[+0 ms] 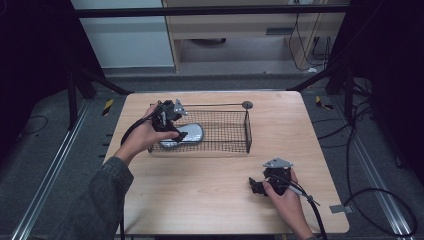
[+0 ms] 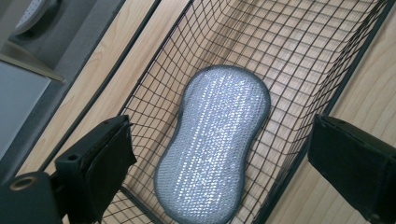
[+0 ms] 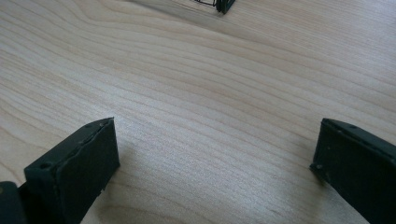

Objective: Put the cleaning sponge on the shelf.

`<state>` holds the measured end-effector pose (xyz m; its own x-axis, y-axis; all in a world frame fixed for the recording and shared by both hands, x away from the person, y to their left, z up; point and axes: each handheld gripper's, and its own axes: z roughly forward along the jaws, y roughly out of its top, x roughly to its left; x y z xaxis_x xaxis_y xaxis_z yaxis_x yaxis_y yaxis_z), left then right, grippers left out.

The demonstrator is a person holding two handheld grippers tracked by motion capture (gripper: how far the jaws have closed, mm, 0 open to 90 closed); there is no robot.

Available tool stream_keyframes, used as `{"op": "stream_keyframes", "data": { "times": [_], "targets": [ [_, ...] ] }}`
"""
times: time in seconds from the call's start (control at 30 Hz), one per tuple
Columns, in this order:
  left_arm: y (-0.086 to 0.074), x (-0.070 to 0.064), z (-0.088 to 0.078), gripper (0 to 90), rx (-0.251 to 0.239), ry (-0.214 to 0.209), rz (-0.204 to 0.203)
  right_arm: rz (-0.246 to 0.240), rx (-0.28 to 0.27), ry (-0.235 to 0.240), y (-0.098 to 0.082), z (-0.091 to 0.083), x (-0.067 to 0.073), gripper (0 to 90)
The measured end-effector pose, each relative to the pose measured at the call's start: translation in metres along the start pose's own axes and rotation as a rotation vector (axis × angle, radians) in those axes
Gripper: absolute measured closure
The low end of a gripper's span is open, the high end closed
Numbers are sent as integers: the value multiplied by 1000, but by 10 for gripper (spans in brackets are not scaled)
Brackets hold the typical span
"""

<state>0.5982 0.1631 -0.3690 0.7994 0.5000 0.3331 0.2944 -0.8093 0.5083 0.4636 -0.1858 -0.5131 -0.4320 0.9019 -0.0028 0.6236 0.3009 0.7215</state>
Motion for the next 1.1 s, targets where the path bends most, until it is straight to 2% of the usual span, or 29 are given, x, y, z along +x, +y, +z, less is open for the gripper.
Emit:
{"op": "stream_keyframes", "data": {
  "times": [0.17,0.27,0.37,0.5,0.87,1.1],
  "targets": [
    [3,-9,-4,52,-5,21,-44,-1,0,0,0,0,0,4],
    [4,-13,-8,43,-33,25,-87,0,0,0,0,0,0,4],
    [3,-18,-10,40,-38,34,-101,0,0,0,0,0,0,4],
    [1,-26,-13,40,-63,31,-149,-1,-1,-1,0,0,0,5],
    [-13,-48,-33,38,-102,33,-161,0,-1,-3,0,0,0,6],
    [-31,-61,-39,38,-116,33,-198,0,-2,-4,0,0,0,6]
  ]
}}
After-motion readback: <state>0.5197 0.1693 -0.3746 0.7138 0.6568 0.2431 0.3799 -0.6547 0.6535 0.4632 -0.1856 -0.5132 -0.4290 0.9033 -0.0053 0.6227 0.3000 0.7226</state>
